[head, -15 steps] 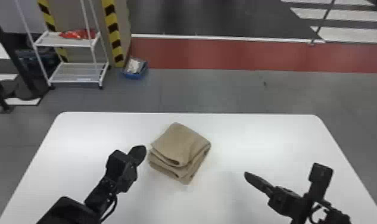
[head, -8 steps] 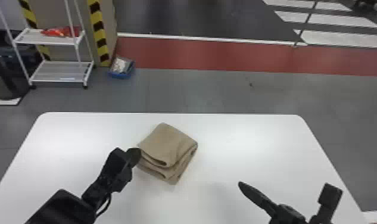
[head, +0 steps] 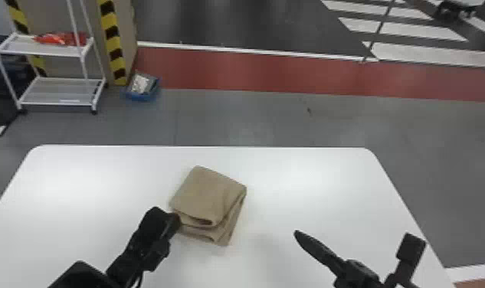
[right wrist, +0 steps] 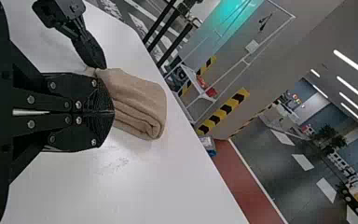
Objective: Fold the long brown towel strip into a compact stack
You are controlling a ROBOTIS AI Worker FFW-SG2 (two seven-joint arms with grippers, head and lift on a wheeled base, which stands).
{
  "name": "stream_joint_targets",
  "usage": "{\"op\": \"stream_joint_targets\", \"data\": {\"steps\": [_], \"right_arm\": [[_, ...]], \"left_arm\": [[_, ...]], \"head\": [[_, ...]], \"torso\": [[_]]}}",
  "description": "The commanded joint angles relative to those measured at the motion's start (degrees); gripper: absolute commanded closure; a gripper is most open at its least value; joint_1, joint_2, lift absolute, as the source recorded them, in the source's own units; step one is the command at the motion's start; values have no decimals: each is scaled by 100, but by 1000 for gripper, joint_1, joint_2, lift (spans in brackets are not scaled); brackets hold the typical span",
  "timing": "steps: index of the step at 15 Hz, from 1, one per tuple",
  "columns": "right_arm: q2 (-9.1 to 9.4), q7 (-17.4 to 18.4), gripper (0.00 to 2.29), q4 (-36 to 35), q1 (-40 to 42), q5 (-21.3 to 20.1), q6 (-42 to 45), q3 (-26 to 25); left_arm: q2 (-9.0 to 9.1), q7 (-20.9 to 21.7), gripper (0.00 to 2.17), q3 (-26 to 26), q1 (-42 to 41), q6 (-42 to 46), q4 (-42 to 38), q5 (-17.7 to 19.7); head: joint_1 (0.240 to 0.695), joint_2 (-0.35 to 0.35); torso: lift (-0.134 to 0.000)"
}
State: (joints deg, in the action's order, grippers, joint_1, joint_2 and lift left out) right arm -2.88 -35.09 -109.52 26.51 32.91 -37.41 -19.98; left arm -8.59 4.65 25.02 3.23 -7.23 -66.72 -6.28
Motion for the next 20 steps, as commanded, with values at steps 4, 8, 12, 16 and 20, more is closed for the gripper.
{"op": "stream_joint_targets", "data": {"steps": [4,8,12,16,20], "right_arm": [[7,63,1976,80,-147,-92,0,135],[-11,-7,1976,107,-437,-575,35,302],[-108,-332,1244,89,-911,-1709,71,741],[-178,-2257,255,71,-2194,-4117,-1054,1471],[-116,-3857,259,405,-3170,-5893,-1248,2341]], "left_arm": [[-56,107,1325,-50,-771,-662,-1229,65],[-99,107,1325,-190,-1202,-837,-1792,232],[-143,194,1322,-665,-1668,-802,-2556,294],[-319,370,1322,-1034,-1870,-820,-3066,610],[-416,484,1322,-1306,-1835,-837,-3057,716]], "head": [[695,-204],[695,-206],[695,-177],[695,-103],[695,11]], "torso": [[0],[0],[0],[0],[0]]}}
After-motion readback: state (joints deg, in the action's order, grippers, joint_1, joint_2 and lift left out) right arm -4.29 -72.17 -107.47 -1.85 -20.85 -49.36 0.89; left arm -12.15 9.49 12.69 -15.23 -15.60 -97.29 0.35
